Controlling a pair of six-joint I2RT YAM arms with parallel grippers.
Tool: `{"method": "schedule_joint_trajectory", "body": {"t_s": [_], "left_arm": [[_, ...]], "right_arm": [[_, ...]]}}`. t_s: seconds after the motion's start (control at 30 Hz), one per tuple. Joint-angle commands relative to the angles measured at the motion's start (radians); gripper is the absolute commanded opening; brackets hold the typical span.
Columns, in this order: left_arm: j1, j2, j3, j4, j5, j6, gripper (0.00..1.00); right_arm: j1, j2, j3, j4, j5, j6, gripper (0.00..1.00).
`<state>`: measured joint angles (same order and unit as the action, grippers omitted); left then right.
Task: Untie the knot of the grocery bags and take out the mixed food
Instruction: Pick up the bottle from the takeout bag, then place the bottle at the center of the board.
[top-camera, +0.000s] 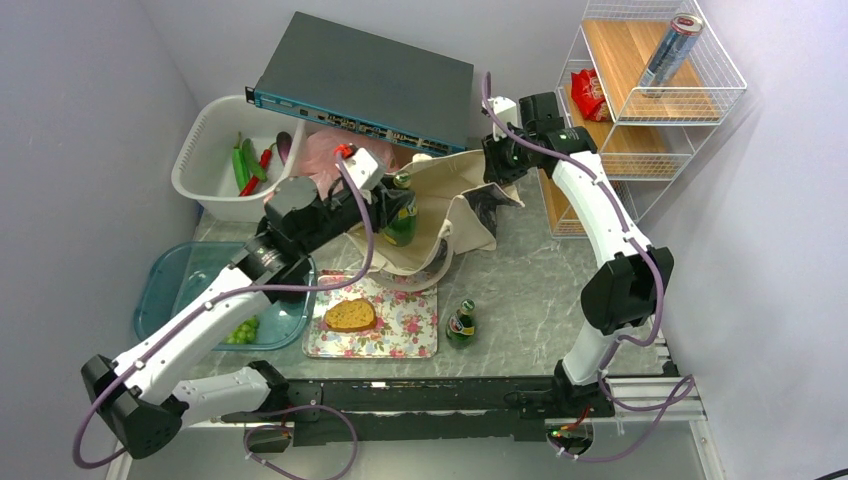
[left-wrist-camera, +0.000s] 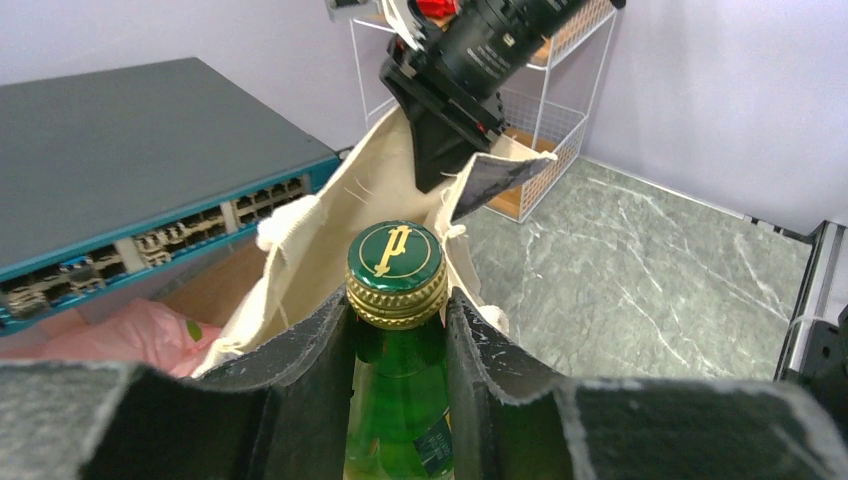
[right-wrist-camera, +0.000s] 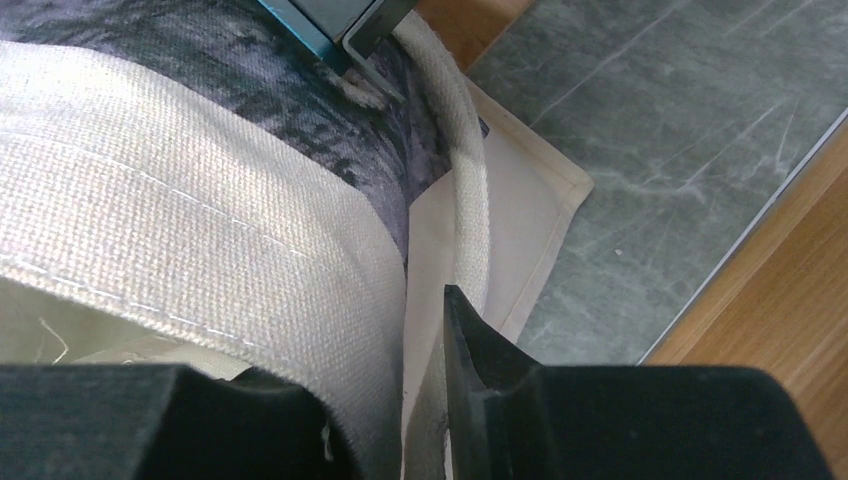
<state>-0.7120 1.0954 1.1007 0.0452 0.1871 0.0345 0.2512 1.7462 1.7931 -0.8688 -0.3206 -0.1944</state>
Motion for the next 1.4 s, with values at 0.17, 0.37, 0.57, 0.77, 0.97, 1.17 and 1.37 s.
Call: {"method": "schedule_joint_trajectory", "body": {"t_s": [0.17,0.37,0.57,0.77,0.97,1.17,1.37], "left_arm": [[0.084,-0.095,0.230,0.018,0.016,-0.073,0.00],[0.181,-0.126,0.323,-0.107,0.005,-0.080,0.00],[0.243,-0.164,0.249,-0.084,-0.018,-0.069,0.00],[0.263,-0.159,0.151,-0.008,-0.144,-0.059,0.00],[0.276,-0.152,-0.037,0.128,-0.148,-0.126,0.00],[0.279,-0.099,-0.192,0.290,-0.141,-0.152,0.00],[0.296,0.005,-0.296,0.474,-0.124,-0.136,0.00]], "right_arm": [[-0.009,0.036,0.106,-0.079,0.007,-0.092,0.23],[-0.016,0.032,0.100,-0.074,0.067,-0.109,0.00],[-0.047,0.025,0.113,-0.115,0.084,-0.153,0.00],[-0.061,0.014,0.092,-0.132,0.107,-0.188,0.00],[-0.073,-0.012,0.069,-0.153,0.137,-0.225,0.00],[-0.083,-0.026,0.058,-0.173,0.155,-0.228,0.00],[-0.086,-0.032,0.066,-0.220,0.178,-0.231,0.00]]}}
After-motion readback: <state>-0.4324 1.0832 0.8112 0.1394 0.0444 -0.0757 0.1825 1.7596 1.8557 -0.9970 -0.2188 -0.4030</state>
